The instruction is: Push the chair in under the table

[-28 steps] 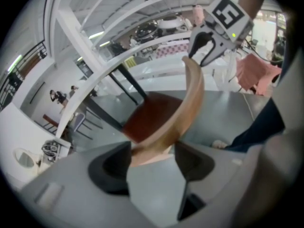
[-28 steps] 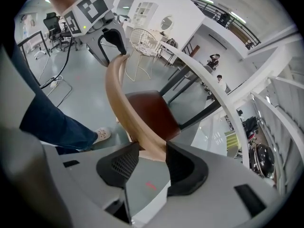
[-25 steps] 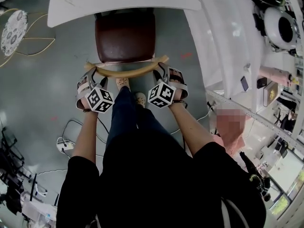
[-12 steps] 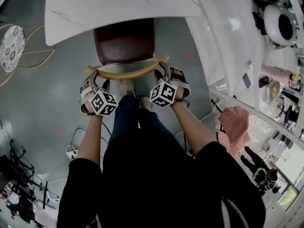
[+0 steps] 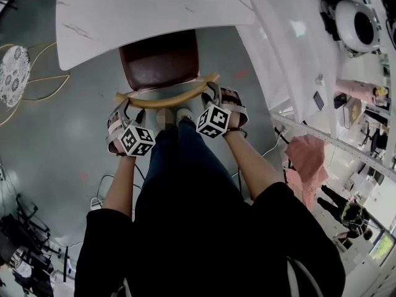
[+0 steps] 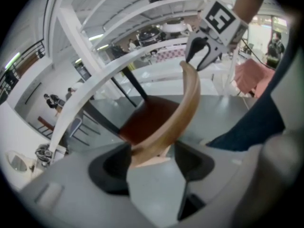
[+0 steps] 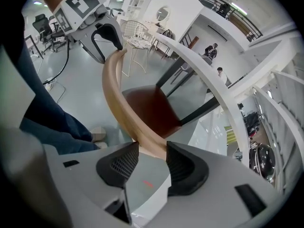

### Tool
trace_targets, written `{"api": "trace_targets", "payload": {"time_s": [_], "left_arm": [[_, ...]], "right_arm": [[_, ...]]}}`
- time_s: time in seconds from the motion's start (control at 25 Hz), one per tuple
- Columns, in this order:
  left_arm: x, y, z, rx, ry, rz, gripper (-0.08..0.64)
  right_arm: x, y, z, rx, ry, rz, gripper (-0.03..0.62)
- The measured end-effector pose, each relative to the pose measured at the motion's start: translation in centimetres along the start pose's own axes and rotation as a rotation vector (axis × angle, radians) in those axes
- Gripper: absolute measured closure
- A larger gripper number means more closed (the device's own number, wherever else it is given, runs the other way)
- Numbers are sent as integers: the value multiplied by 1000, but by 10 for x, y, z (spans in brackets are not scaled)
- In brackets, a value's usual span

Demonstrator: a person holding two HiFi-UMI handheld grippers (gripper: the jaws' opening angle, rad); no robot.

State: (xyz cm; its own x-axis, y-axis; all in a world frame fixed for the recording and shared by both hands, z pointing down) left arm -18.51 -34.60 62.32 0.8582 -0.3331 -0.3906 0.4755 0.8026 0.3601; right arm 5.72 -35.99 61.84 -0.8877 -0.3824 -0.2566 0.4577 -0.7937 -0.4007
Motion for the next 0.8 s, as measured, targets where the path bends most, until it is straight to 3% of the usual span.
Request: {"api": "trace_targets", "payload": {"time_s": [0.24, 0.36, 0.44, 0.52, 0.8], "left_arm": [[4, 10, -29, -104, 59, -52, 355], [19, -6, -37, -65, 104, -77, 411], [32, -15, -47, -32, 144, -100, 500], [46, -25, -61, 2, 192, -141, 539], [102, -67, -131, 105, 381, -247, 551]], "right_arm": [[0, -11, -26, 66, 27, 49, 413], [21, 5, -36, 40, 99, 48, 453], [36, 15, -47, 32, 153, 96, 506], [52, 25, -63, 29, 216, 150, 541], [103, 83, -141, -66, 460, 313, 569]]}}
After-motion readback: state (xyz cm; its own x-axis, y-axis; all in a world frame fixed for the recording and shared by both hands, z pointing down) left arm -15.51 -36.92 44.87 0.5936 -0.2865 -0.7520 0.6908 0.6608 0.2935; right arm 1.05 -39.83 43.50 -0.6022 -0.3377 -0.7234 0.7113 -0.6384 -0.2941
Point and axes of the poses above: the fingertips, and each gripper's own axes: z forward along the fingers, y to its right, x out of its top, the point moved 3 cm from there along -z, backward along the fingers, and after that the axes turned 4 degrees about z, right-handed, at the moved point
